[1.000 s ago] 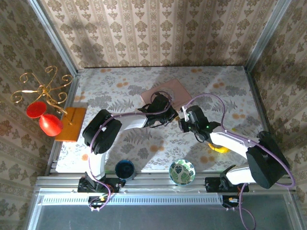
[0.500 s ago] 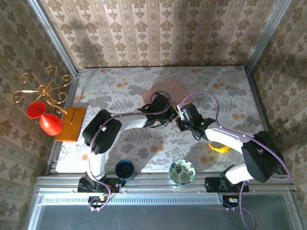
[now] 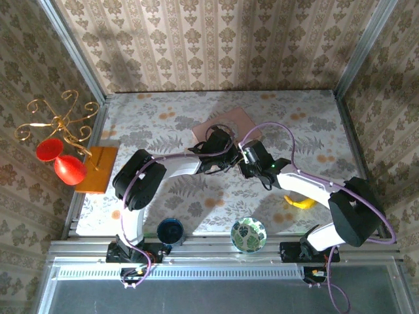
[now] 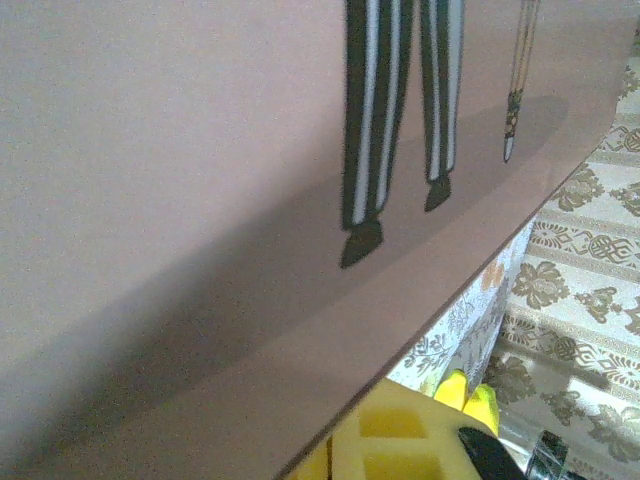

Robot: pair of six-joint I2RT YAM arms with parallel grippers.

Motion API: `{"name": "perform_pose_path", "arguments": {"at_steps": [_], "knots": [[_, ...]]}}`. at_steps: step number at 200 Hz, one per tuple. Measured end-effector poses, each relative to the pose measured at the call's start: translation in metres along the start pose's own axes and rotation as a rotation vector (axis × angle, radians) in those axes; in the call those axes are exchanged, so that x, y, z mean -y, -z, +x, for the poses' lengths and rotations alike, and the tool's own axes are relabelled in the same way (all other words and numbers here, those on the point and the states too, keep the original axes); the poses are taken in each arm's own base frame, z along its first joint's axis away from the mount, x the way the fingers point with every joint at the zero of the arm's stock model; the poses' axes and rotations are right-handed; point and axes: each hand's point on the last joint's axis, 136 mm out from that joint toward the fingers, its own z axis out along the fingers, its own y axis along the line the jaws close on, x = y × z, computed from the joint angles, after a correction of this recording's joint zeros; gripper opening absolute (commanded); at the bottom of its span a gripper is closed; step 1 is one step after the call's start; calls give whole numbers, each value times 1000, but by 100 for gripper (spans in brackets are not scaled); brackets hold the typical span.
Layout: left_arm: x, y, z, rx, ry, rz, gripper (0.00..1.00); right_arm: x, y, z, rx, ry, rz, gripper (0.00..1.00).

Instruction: Unlock the padlock with the key

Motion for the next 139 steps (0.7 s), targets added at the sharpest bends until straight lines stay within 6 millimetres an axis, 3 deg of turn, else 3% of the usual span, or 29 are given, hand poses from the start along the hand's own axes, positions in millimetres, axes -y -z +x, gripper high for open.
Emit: {"name": "perform_pose_path", "arguments": {"at_steps": [69,139], "knots": [[0,0,0,-1,2,1,0,0,2,10,-36,33,36,37],[0,0,0,-1,2,0,0,-1,-9,16,-66,57,59,31]]}}
